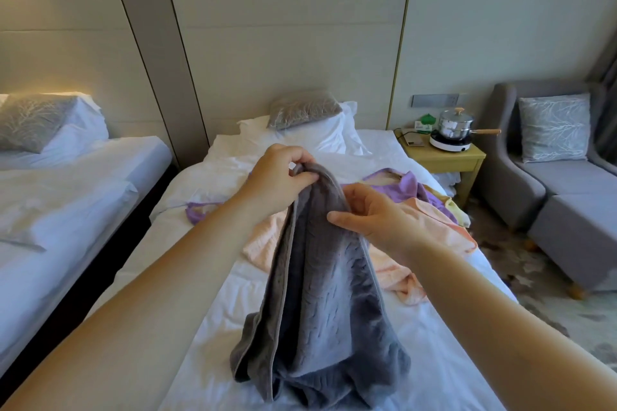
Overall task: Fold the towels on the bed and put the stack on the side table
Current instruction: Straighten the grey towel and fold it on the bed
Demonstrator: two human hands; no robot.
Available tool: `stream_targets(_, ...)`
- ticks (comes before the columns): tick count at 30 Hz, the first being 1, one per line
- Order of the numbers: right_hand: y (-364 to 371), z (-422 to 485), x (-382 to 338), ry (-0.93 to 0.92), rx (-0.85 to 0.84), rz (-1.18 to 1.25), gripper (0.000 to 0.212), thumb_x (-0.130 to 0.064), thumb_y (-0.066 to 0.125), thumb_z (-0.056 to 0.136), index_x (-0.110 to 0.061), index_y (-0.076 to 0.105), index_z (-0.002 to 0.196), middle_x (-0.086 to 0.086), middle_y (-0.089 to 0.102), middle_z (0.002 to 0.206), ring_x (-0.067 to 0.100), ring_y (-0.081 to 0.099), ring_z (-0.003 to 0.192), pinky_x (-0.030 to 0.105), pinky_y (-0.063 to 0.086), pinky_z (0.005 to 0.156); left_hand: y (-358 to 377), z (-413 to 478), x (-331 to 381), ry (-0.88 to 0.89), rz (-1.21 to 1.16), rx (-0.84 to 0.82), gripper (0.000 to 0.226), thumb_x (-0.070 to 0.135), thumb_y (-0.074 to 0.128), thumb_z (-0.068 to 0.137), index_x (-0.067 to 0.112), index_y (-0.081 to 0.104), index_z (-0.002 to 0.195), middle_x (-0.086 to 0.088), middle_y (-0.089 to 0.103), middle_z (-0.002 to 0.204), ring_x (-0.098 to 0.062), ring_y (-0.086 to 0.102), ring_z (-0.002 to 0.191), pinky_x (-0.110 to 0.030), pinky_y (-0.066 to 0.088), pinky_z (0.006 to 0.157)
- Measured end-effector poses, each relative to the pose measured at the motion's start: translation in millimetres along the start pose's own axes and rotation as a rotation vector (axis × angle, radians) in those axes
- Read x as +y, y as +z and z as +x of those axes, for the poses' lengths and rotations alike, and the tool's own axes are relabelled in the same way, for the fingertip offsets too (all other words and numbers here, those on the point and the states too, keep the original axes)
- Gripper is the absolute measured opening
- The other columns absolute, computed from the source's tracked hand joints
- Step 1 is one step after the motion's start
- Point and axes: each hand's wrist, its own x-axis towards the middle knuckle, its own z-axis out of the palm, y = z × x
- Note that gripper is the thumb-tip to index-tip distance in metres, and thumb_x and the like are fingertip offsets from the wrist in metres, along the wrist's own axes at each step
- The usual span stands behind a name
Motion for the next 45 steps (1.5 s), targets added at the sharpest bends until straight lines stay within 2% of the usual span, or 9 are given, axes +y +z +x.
stream_targets(2,1,-9,19,0.081,-0.064,-0.227,0.030,-0.028,0.073,0.082,-0.003,0.062,0.097,0.023,0.066,0.094,0.040,0.063,0.093,0.050,0.052,0.087,-11,2,-5,-0.031,-0.030,0.163,0.015,0.012,0.069,0.084,0.025,0.061,0.085,0.002,0.052,0.099,-0.009,0.051,0.080,0.001,0.033,0.066)
stream_targets(6,-3,-11,14,0.027,0.111,-0.237,0.028,-0.039,0.067,0.085,-0.011,0.067,0.082,-0.004,0.063,0.068,0.005,0.061,0.062,0.013,0.047,0.056,-39,9,-9,-0.054,-0.124,0.327,0.015,0.014,0.066,0.087,0.028,0.062,0.086,0.004,0.060,0.096,-0.004,0.051,0.077,-0.015,0.039,0.071)
stream_targets(10,-15,12,-41,-0.193,0.270,-0.180,0.033,-0.037,0.063,0.088,-0.006,0.059,0.078,0.000,0.047,0.064,0.006,0.044,0.058,0.019,0.035,0.052,-61,11,-1,-0.095,-0.221,0.442,0.014,0.017,0.062,0.090,0.028,0.058,0.083,0.012,0.053,0.072,0.004,0.048,0.062,-0.015,0.040,0.063)
stream_targets(13,-24,21,-78,-0.294,0.233,-0.169,0.018,-0.037,0.064,0.088,-0.020,0.068,0.080,0.010,0.062,0.074,0.011,0.054,0.068,0.023,0.043,0.064,-75,9,-1,-0.130,-0.190,0.467,0.002,0.018,0.058,0.093,0.018,0.056,0.093,0.006,0.051,0.074,-0.007,0.047,0.066,-0.027,0.039,0.065)
stream_targets(18,-20,24,-82,-0.315,0.204,-0.180,0.004,-0.021,0.072,0.084,-0.023,0.072,0.081,-0.010,0.067,0.065,0.001,0.053,0.057,0.012,0.041,0.057,-79,-10,-22,-0.219,-0.047,0.343,0.004,0.018,0.060,0.092,0.018,0.057,0.089,0.009,0.055,0.078,-0.005,0.049,0.071,-0.019,0.035,0.060)
stream_targets(26,-6,13,-52,-0.223,0.164,-0.162,0.010,-0.017,0.072,0.083,-0.025,0.071,0.078,-0.015,0.066,0.061,0.001,0.055,0.053,0.014,0.044,0.055,-46,-39,-47,-0.460,0.001,-0.216,0.015,0.018,0.060,0.090,0.016,0.055,0.076,-0.010,0.058,0.085,-0.026,0.057,0.083,-0.049,0.051,0.084)
stream_targets(33,-1,10,-44,-0.222,0.170,-0.189,0.003,-0.018,0.073,0.083,-0.021,0.074,0.082,0.009,0.071,0.081,0.018,0.061,0.067,0.042,0.056,0.072,-23,-41,-37,-0.351,-0.219,-0.132,0.025,0.044,0.071,0.081,0.021,0.068,0.093,0.005,0.067,0.095,-0.010,0.063,0.092,-0.039,0.052,0.085)
stream_targets(39,9,13,-45,-0.251,0.125,-0.182,0.007,-0.015,0.072,0.084,-0.021,0.072,0.081,0.000,0.071,0.076,0.005,0.058,0.062,0.020,0.050,0.063,-5,-35,-4,-0.177,-0.304,-0.220,0.030,0.036,0.081,0.072,0.027,0.072,0.099,0.015,0.070,0.093,0.000,0.065,0.090,-0.010,0.047,0.075)
stream_targets(45,-9,12,-38,-0.170,0.225,-0.264,0.007,-0.020,0.065,0.089,-0.014,0.065,0.088,0.003,0.065,0.078,0.003,0.050,0.057,0.016,0.042,0.056,-19,-30,-2,-0.230,-0.522,-0.269,0.043,0.008,0.078,0.072,0.019,0.065,0.112,-0.001,0.067,0.104,-0.008,0.063,0.097,-0.024,0.049,0.093)
